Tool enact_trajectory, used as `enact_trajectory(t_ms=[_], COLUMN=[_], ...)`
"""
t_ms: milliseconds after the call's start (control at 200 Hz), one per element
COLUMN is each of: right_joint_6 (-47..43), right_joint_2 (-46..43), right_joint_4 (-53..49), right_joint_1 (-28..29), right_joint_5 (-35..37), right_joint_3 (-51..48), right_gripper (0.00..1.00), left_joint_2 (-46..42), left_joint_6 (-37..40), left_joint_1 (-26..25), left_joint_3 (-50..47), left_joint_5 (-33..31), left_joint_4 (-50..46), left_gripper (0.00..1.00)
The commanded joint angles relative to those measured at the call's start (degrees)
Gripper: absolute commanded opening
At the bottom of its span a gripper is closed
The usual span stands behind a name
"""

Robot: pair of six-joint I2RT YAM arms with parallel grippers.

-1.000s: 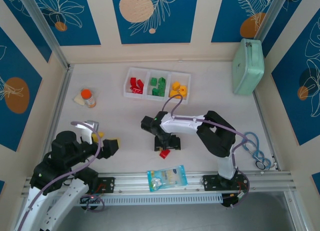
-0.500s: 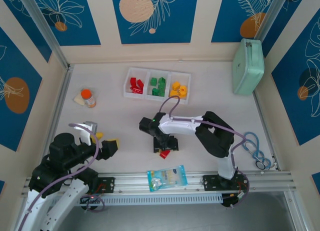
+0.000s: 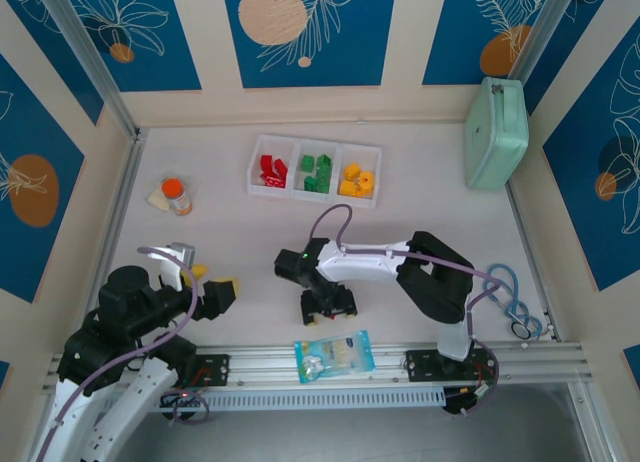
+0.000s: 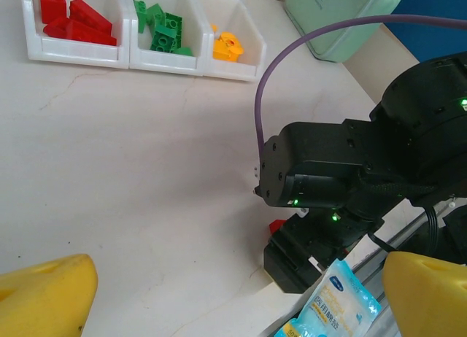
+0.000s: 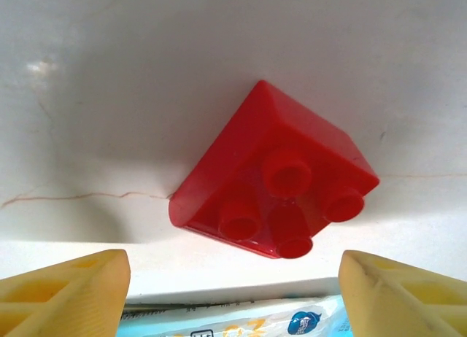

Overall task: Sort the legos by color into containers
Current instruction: Pick up the lego from the bottom-center of the table.

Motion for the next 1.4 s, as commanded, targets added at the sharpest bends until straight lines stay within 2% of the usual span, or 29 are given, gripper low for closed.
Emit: enact_trajectory(t_ms=[0, 135, 300, 795, 930, 1116, 1246, 1396], right_joint_6=[3.5, 6.5, 6.7, 4.6, -0.3, -9.3, -17.4, -29.0], right_joint_2=[-2.1, -3.2, -2.4, -3.7, -4.4, -6.8, -8.3, -8.7], right_joint_4=[-0.2, 4.5, 7.1, 9.6, 8.1, 4.0, 4.9, 12.4], right_joint_1=[-1.7, -4.1, -6.2, -6.8, -6.9, -8.0, -13.3, -21.5], right_joint_5=[0.2, -1.0, -2.7, -2.8, 0.1, 7.3, 9.3, 7.3], right_joint_3=[0.1, -1.8, -3.3, -5.0, -0.1, 9.2, 13.8, 17.5], right_gripper=[0.73, 0.63, 0.59, 0.34, 0.25, 0.23, 0.23, 0.23], left_joint_2=[-0.4, -0.2, 0.0, -0.2, -0.2, 0.2, 0.5, 0.5], left_joint_6=[0.9, 1.0, 1.1, 0.9, 0.8, 0.8, 0.8, 0.7], left_joint_1=[0.6, 0.5, 0.5, 0.5, 0.6, 0.5, 0.5, 0.5], left_joint_3=[-0.3, -0.4, -0.3, -0.3, -0.3, -0.4, -0.3, -0.3], left_joint_5=[1.2, 1.7, 1.7, 0.8, 0.2, 0.2, 0.2, 0.0], left_joint_4=[1.2, 1.3, 1.2, 1.0, 0.9, 0.9, 0.8, 0.9], left_gripper=[1.0, 1.0, 1.0, 1.0, 1.0, 1.0, 1.0, 1.0])
